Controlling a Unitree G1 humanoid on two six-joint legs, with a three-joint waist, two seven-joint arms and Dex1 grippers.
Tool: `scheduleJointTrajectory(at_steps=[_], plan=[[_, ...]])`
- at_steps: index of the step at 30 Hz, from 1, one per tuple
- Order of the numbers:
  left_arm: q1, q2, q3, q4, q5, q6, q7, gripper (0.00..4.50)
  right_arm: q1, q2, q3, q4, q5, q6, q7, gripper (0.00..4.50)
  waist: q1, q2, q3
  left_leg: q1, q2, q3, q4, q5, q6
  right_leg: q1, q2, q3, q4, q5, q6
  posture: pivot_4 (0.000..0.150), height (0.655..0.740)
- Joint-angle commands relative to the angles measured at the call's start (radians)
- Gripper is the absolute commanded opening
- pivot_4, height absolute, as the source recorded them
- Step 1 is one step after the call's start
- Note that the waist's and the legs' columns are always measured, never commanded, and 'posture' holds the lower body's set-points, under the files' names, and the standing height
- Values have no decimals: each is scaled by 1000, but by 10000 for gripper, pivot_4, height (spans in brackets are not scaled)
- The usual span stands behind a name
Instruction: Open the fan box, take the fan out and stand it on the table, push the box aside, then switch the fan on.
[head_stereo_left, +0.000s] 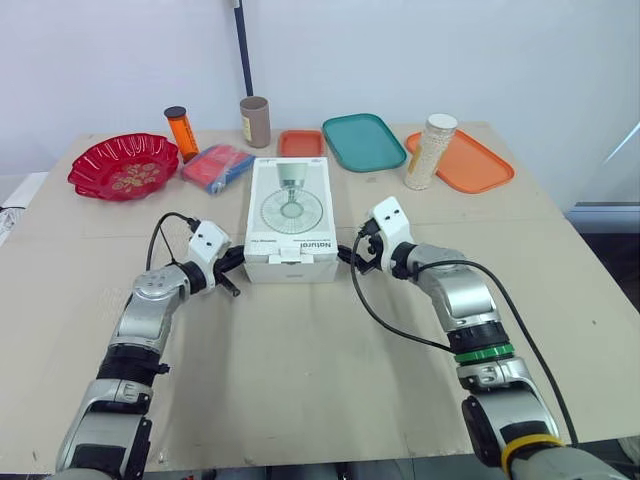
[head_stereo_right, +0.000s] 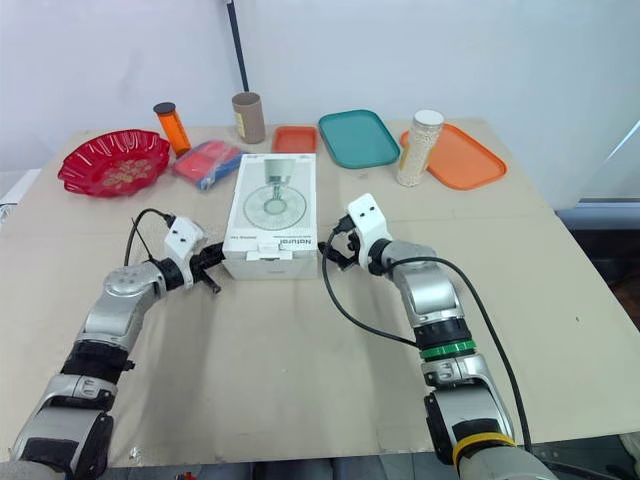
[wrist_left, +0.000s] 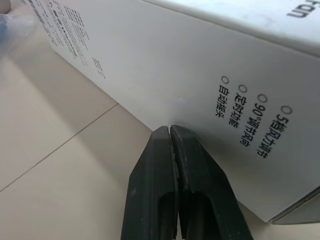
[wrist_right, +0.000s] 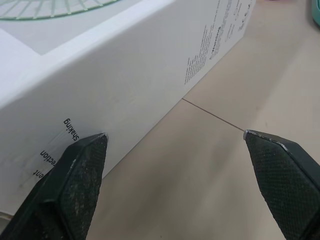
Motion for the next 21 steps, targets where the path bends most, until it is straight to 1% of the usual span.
scheduleJointTrajectory(at_steps=[1, 3, 6, 10, 13, 16, 21], plan=[[-10, 17, 14, -47, -7, -15, 9, 1308, -23, 4, 11, -16, 8, -4, 4, 45000, 0, 0, 0, 0, 0, 0, 0, 0, 0, 0, 0, 0, 0, 0, 0, 1500, 7400], [-25, 36, 37, -24, 7, -14, 50, 1308, -27, -12, -3, -4, 7, -7, 2, 45000, 0, 0, 0, 0, 0, 0, 0, 0, 0, 0, 0, 0, 0, 0, 0, 1500, 7400], [-30, 76, 69, -59, -22, -1, 43, 1308, -18, -60, -29, -22, 15, 4, 19, 45000, 0, 0, 0, 0, 0, 0, 0, 0, 0, 0, 0, 0, 0, 0, 0, 1500, 7400], [-59, 96, 74, -96, -44, 8, 32, 1308, 9, -120, -64, -62, 31, 54, 17, 45000, 4, 0, 0, 0, 0, 0, 0, 0, 0, 0, 0, 0, 0, 0, 0, 1500, 7400], [-94, 86, 74, -124, -75, 22, 5, 1308, 32, -157, -77, -100, 40, 82, 26, 45000, 5, 0, 0, -1, -1, -1, 0, 0, 1, 0, -1, -1, -1, 0, 0, 1500, 7400], [-146, 55, 59, -146, -123, 61, -42, 1308, 48, -191, -103, -168, 76, 114, 46, 45000, 3, 0, 0, -1, -1, -1, 0, -1, 3, 0, -1, -1, -1, 0, 0, 1500, 7400], [-186, 46, -9, -76, -64, 57, -67, 1308, 62, -202, -126, -314, 165, 195, 79, 45000, -3, 0, 0, -1, 0, 0, 1, -2, 3, 1, 0, -1, -1, 0, 0, 1500, 7400]])
